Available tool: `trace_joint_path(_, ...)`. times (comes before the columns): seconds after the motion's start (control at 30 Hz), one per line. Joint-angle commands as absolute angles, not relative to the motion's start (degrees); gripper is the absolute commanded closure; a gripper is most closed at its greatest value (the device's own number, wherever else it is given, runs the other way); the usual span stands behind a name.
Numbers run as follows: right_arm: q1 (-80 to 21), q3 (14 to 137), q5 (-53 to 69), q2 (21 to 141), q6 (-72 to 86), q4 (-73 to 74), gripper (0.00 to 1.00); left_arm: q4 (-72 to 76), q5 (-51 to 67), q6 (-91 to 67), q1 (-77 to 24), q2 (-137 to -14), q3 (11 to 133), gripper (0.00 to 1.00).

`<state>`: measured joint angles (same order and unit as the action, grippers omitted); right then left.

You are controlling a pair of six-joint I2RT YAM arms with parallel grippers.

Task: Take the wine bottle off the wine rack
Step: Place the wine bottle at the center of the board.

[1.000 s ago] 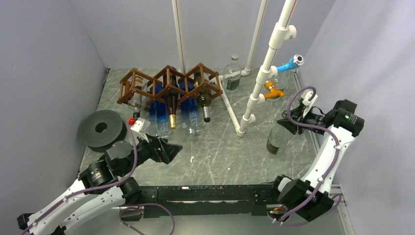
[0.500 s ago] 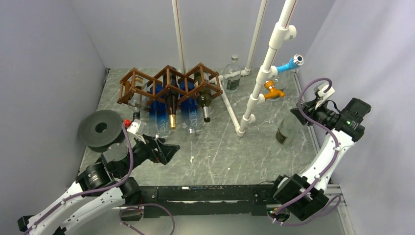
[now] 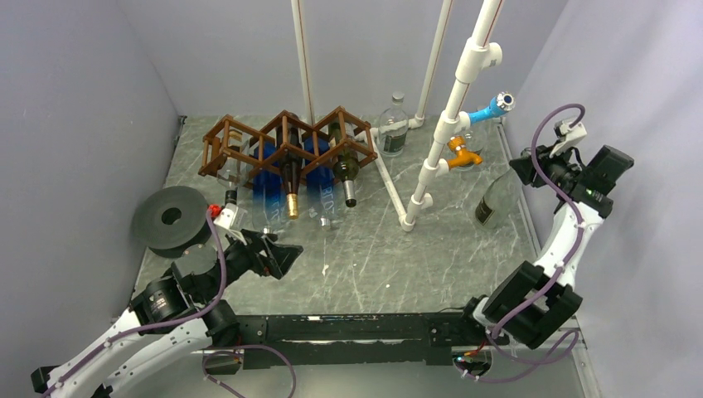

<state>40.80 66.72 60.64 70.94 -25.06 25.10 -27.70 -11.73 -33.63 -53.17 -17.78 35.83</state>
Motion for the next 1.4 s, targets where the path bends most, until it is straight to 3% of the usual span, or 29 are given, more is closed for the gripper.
trace_joint_path(0.0,37.15,70.59,55.63,72.48,-19.52,11.13,1.0,-25.99,-13.3,-31.85,-52.98,-18.53,36.43,0.01)
trace_joint_path(0.5,31.75,80.97,42.31,85.32,-14.83,0.95,1.0,-26.26,-14.98,-31.32,-52.94,-21.11,38.29,0.0)
trace_joint_path(1.37,27.8,94.73,36.68,99.54,-7.81,-8.7,1.0,-23.97,-16.3,-31.92,-52.98,-26.72,39.76,0.0)
